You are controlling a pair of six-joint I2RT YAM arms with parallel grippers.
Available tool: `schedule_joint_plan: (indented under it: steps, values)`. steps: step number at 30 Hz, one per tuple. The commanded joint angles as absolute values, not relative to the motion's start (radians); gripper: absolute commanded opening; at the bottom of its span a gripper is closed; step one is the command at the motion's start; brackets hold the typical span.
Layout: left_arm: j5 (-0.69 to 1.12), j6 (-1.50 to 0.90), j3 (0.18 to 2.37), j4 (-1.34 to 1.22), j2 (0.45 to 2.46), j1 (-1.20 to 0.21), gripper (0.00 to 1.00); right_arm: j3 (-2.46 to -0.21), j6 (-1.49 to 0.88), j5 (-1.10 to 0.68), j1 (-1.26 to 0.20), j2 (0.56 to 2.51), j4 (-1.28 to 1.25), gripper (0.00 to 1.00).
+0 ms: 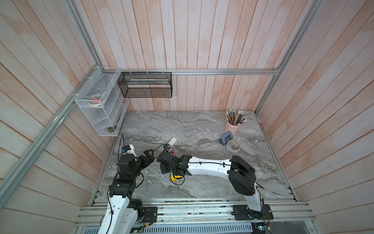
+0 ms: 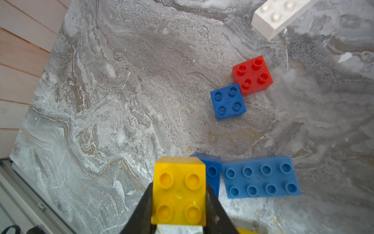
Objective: Assemble a spoon with lego
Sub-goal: Assemble the lego brick with the lego brick.
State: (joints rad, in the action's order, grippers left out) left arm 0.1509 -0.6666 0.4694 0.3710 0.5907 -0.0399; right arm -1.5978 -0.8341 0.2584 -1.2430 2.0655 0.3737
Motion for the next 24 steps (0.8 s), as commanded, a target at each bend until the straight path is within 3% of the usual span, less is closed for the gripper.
schedule_joint_plan:
  steps: [1, 24]
  values:
    - [0.167, -0.669, 0.463, 0.38, 0.587, -0.035, 1.0, -1.646, -0.875, 0.334, -1.26, 2.09, 0.465, 0.0]
    - [0.179, -0.666, 0.461, 0.373, 0.579, -0.035, 1.0, -1.724, -0.899, 0.436, -1.274, 2.18, 0.581, 0.0]
